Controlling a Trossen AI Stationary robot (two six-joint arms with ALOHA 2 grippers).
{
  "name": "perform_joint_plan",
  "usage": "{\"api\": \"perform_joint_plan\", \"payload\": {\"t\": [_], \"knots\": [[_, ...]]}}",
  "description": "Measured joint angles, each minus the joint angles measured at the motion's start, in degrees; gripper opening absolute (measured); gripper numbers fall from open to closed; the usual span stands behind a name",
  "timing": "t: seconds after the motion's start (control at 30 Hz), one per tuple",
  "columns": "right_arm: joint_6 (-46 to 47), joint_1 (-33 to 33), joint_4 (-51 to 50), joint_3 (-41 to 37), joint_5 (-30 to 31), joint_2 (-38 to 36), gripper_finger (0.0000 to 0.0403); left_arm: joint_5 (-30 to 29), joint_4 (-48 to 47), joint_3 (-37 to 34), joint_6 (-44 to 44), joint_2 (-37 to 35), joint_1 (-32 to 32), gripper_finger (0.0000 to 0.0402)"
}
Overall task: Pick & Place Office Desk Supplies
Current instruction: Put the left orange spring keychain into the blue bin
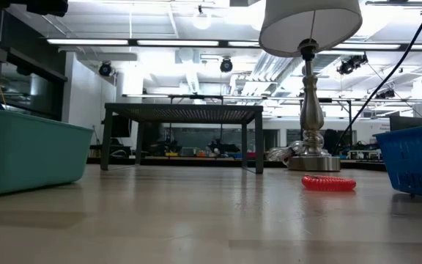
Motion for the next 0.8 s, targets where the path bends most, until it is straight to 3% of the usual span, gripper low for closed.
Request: {"api": "perform_joint_plan", "payload": {"t": [0.27,0.57,0.8], "knots": [[2.41,0.39,-1.81,-0.36,-0.27,0.11,0.0025,0.02,0.00,0.00,0.00,0.00,0.00,0.0161],[7.93,0.39,-1.72,-0.38,-2.05,6.64,0.0025,0.02,0.00,0.00,0.00,0.00,0.00,0.0161],[9.61,0.39,-1.50,-0.39,-1.92,7.43,0.0025,0.02,0.00,0.00,0.00,0.00,0.00,0.0161]]}}
